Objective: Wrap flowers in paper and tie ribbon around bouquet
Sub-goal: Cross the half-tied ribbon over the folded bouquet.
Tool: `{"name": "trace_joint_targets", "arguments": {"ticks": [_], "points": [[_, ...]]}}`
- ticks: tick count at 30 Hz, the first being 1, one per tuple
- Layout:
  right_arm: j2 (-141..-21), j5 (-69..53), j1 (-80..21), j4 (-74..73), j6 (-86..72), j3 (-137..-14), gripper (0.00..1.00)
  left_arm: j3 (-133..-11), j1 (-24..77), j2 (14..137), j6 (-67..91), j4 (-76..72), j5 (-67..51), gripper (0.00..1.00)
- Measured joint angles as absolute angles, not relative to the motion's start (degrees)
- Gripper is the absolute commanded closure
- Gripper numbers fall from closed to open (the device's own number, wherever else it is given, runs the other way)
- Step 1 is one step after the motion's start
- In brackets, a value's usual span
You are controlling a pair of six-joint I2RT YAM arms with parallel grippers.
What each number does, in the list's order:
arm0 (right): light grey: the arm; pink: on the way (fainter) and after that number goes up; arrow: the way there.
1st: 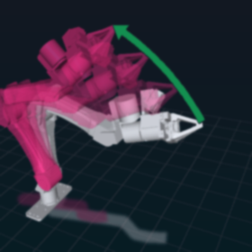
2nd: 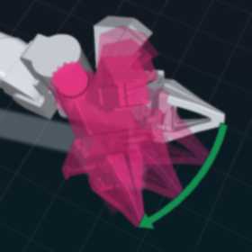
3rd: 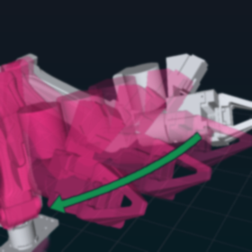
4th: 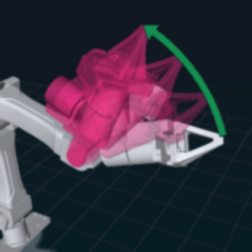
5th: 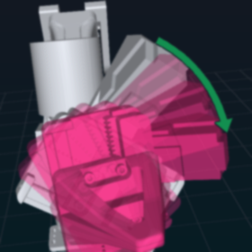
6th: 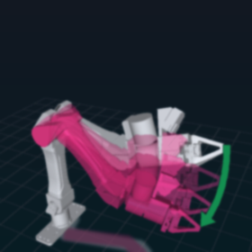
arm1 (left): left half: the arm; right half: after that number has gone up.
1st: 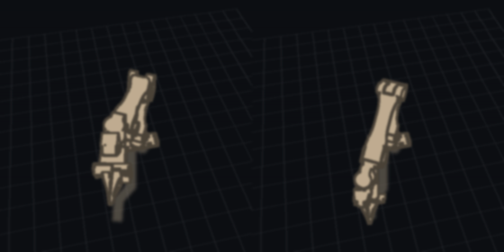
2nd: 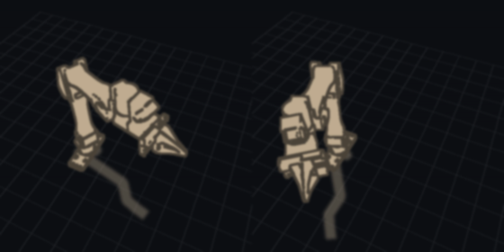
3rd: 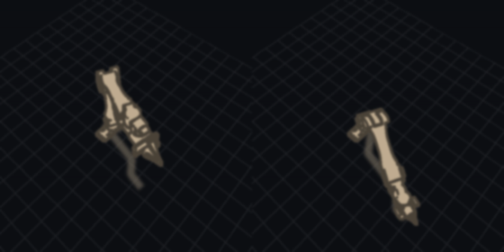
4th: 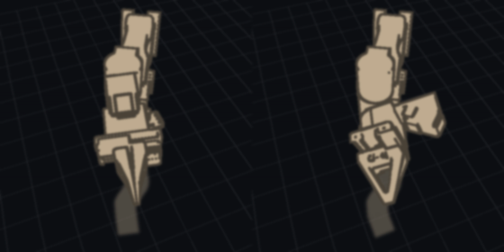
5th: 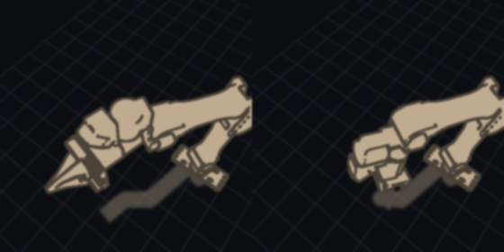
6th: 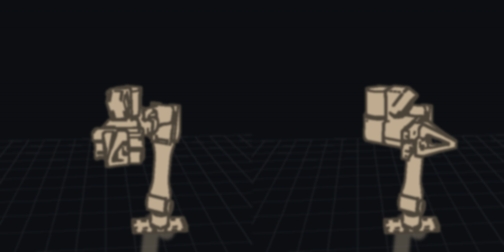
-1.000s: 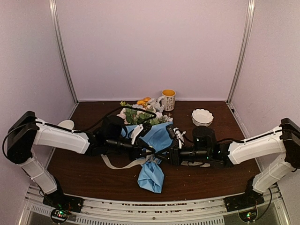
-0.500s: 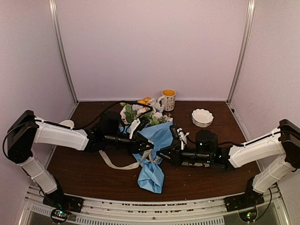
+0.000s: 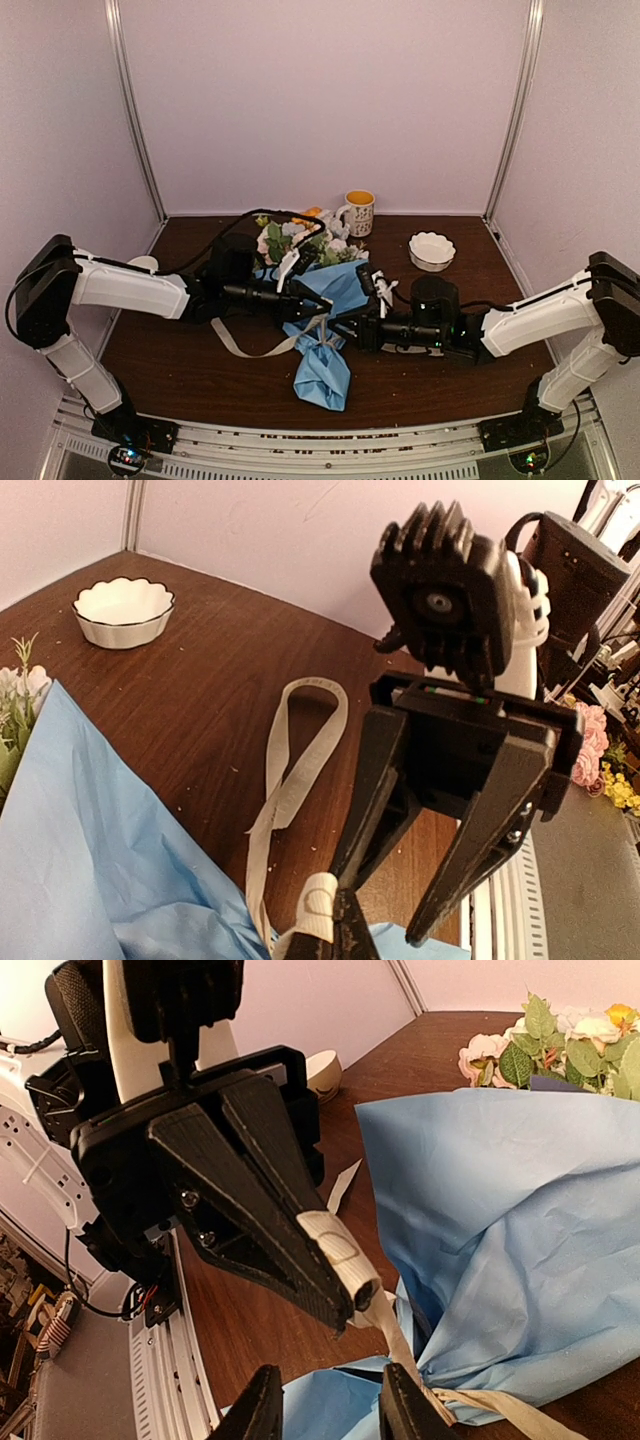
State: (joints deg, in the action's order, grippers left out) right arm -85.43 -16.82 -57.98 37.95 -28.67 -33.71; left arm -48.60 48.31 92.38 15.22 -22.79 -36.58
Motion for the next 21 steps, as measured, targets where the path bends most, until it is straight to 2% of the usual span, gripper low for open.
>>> {"name": "trace_joint_targets", "arguments": {"ticks": [13, 17, 21], "points": [[-92.2, -13.67, -58.78, 48.62, -35.46, -33.19, 0.71, -46.5, 48.29, 96.82, 25.15, -36.21, -38.7, 1.0], [-93.06, -11.27, -58.78, 49.78, -37.87, -32.12, 0.69, -45.65, 48.21, 97.97, 27.62, -39.44, -38.83, 1.0], [-93.1, -9.63, -58.81, 49.69, -38.19, -32.12, 0.62, -45.28, 48.12, 98.06, 28.95, -41.3, -38.83, 1.0]]}}
